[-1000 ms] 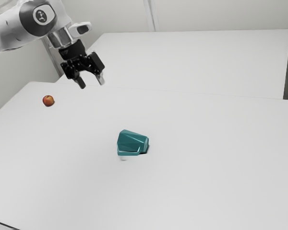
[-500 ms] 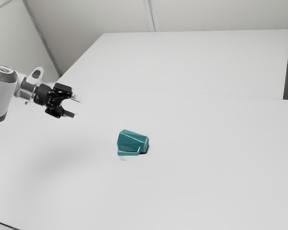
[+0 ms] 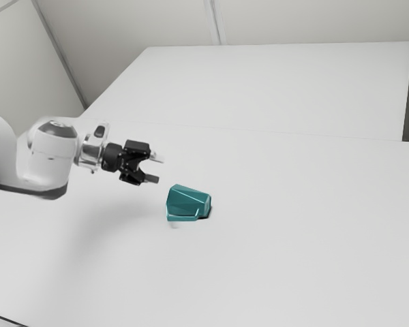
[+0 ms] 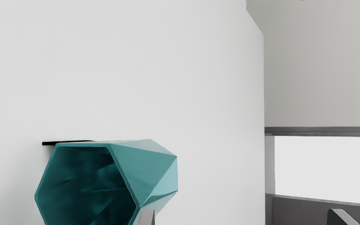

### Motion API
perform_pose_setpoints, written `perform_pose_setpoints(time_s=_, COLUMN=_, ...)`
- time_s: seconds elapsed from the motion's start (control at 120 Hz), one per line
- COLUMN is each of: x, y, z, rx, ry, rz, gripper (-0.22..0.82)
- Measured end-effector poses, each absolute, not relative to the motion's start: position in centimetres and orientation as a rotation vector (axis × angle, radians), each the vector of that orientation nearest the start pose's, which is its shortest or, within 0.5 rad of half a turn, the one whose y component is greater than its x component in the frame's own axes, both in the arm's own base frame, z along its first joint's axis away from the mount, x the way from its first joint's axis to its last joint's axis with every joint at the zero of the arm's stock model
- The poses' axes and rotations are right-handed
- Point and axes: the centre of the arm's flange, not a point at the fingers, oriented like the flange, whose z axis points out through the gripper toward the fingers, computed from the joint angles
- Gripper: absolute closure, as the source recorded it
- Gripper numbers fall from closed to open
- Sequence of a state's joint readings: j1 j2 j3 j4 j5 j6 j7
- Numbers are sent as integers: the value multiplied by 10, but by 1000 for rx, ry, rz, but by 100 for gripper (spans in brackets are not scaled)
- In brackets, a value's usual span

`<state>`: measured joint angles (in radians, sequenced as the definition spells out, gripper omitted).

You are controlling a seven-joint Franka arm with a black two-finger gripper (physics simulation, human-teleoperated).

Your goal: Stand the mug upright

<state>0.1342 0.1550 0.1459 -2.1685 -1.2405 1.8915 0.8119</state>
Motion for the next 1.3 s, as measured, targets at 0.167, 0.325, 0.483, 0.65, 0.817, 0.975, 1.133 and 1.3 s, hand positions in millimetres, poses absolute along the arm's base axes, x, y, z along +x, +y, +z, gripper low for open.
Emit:
perform_pose_setpoints(time_s=0.167, x=535, y=80, z=299, rx=2035, ry=200, rz=249, gripper=0)
perform_pose_setpoints(time_s=0.325, x=533, y=81, z=275, rx=2033, ry=205, rz=236, gripper=0)
perform_pose_setpoints(time_s=0.483, x=533, y=81, z=259, rx=2021, ry=216, rz=239, gripper=0)
perform_pose_setpoints(time_s=0.65, x=529, y=77, z=253, rx=2013, ry=206, rz=238, gripper=0)
perform_pose_setpoints(time_s=0.817, x=525, y=65, z=253, rx=1999, ry=178, rz=230, gripper=0)
perform_pose_setpoints(time_s=0.975, x=529, y=43, z=255, rx=1973, ry=143, rz=229, gripper=0)
perform_pose_setpoints(time_s=1.133, x=531, y=34, z=256, rx=1962, ry=135, rz=233, gripper=15)
perform_pose_setpoints(time_s=1.3, x=531, y=34, z=255, rx=1961, ry=138, rz=237, gripper=53)
